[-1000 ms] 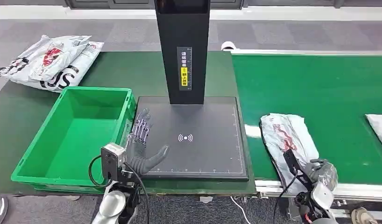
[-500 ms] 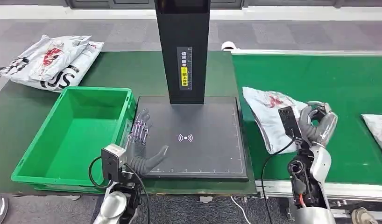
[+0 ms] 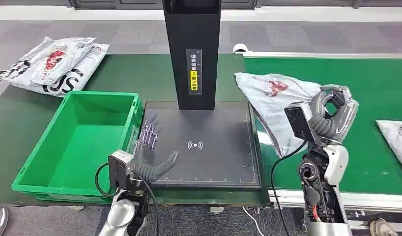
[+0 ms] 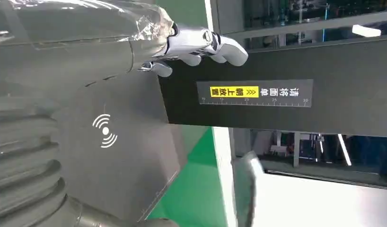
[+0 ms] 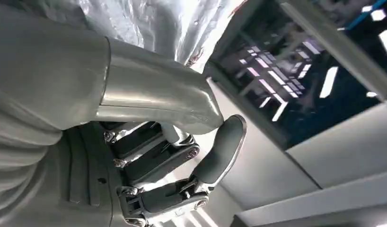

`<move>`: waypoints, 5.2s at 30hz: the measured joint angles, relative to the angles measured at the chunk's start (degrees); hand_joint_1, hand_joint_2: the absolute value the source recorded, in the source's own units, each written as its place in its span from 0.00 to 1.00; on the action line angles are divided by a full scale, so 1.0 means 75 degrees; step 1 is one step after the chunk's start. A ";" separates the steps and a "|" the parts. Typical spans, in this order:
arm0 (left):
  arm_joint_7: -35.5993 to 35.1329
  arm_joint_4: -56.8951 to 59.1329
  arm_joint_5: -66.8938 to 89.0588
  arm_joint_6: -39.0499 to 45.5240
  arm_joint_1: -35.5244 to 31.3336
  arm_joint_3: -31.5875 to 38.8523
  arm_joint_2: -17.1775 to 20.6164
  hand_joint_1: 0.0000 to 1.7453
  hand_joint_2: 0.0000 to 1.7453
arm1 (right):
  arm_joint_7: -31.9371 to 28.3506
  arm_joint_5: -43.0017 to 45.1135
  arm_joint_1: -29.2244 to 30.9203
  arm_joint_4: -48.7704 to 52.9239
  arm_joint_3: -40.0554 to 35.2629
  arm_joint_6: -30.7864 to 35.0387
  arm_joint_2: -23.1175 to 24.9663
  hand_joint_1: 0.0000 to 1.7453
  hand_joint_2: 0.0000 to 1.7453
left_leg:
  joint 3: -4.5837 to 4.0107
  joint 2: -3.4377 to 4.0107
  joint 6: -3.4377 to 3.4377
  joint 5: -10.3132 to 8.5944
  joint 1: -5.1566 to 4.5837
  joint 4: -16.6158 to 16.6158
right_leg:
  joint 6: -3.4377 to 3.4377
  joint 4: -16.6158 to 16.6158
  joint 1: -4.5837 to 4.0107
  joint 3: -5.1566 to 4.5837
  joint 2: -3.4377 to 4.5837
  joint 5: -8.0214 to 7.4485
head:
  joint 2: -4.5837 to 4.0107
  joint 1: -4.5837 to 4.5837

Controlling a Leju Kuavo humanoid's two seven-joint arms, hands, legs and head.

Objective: Moved the parcel from conveyor to table for the left to box.

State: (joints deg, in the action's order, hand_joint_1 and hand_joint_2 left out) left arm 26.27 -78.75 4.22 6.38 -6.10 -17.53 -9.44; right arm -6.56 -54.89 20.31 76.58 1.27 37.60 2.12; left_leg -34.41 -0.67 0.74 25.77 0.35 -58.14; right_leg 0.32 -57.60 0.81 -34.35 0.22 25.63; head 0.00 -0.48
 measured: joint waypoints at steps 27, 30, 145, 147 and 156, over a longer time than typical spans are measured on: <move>0.0239 0.0356 -0.0539 0.0667 -0.0756 0.0201 0.0183 0.00 1.00 | -0.0137 0.1239 0.0758 -0.2805 -0.3984 -0.1996 0.1157 1.00 1.00 | -0.0005 0.0000 0.0003 -0.0004 0.0006 0.0002 | -0.0004 -0.0006 -0.0003 -0.0004 0.0002 0.0002 | 0.0000 -0.0003; 0.0239 0.0327 -0.0542 0.0682 -0.0752 0.0213 0.0216 0.00 1.00 | -0.0157 0.1297 0.0779 -0.3033 -0.4151 -0.2011 0.1221 1.00 1.00 | -0.0004 0.0000 0.0003 -0.0004 0.0006 0.0001 | -0.0004 -0.0006 -0.0003 -0.0004 0.0002 0.0001 | -0.0003 -0.0003; -0.1923 0.6569 0.4872 0.1635 -0.3373 -0.0927 -0.0230 1.00 1.00 | -0.0137 0.1965 -0.1465 0.1379 -0.1653 0.0242 0.0093 0.00 1.00 | 0.0002 0.0020 -0.0005 0.0005 -0.0004 -0.0003 | 0.0006 0.0004 0.0003 -0.0003 0.0014 -0.0005 | -0.0003 0.0000; -0.1923 0.6627 0.4951 0.1678 -0.3374 -0.0927 -0.0204 1.00 1.00 | -0.0157 0.1982 -0.1466 0.1379 -0.1653 0.0250 0.0085 0.00 1.00 | 0.0004 0.0020 -0.0005 0.0005 -0.0004 -0.0003 | 0.0006 0.0004 0.0003 -0.0002 0.0014 -0.0005 | -0.0003 -0.0003; -0.1923 0.6747 0.5106 0.1827 -0.3374 -0.0871 -0.0122 1.00 1.00 | -0.0262 0.2128 -0.1469 0.1379 -0.1653 0.0341 0.0044 0.00 1.00 | 0.0015 0.0020 -0.0005 0.0005 -0.0003 -0.0002 | 0.0006 0.0004 0.0002 0.0006 0.0015 -0.0006 | 0.0000 -0.0003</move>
State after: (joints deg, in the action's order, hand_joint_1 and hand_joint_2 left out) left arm 11.85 -28.15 42.51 20.09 -31.41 -24.06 -10.36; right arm -8.52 -38.93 9.30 86.92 -11.13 40.15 2.45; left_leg -34.30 -0.52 0.70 25.80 0.33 -58.16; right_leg 0.37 -57.58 0.83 -34.31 0.33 25.58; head 0.00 -0.50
